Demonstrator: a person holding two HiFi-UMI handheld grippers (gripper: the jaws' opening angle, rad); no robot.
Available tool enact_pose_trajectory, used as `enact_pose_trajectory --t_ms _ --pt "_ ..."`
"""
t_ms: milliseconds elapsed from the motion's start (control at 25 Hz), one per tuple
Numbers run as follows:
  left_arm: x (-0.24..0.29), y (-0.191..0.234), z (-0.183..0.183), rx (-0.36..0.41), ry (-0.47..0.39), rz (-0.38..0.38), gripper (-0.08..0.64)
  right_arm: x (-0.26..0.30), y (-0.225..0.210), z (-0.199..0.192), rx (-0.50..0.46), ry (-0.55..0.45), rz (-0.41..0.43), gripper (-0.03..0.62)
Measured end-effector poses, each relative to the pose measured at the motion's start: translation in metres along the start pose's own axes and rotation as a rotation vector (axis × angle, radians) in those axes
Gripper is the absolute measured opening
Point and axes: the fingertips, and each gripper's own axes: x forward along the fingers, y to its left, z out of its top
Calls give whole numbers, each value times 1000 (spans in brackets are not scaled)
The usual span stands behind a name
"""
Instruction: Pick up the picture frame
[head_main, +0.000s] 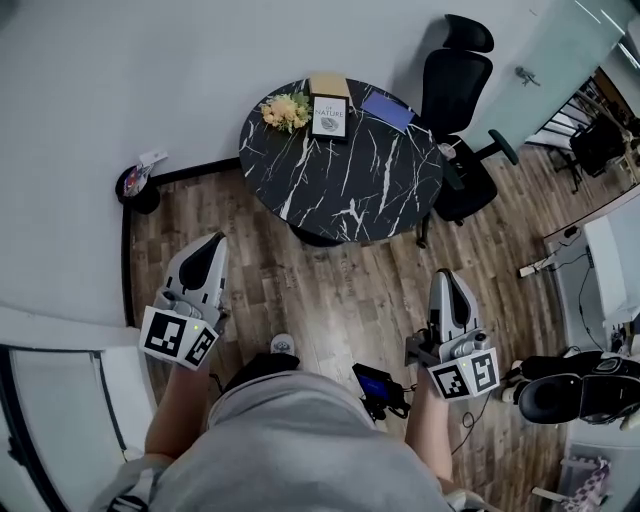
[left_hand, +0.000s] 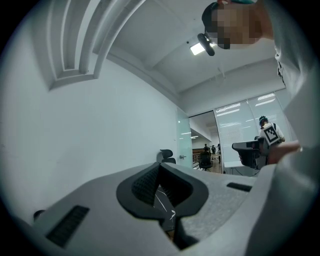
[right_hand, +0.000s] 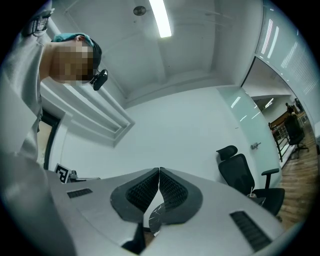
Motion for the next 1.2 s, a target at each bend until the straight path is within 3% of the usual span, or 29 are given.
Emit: enact_pose_trajectory --t_ms 520,800,1200 --pt "36 47 -6 -10 9 -31 8 51 -8 -10 -26 19 -35 26" --pt "39 62 -8 6 10 -32 8 57 -13 -4 -43 -7 -76 26" --pt "27 72 -13 -5 15 -33 8 63 3 -11 -46 14 -65 26"
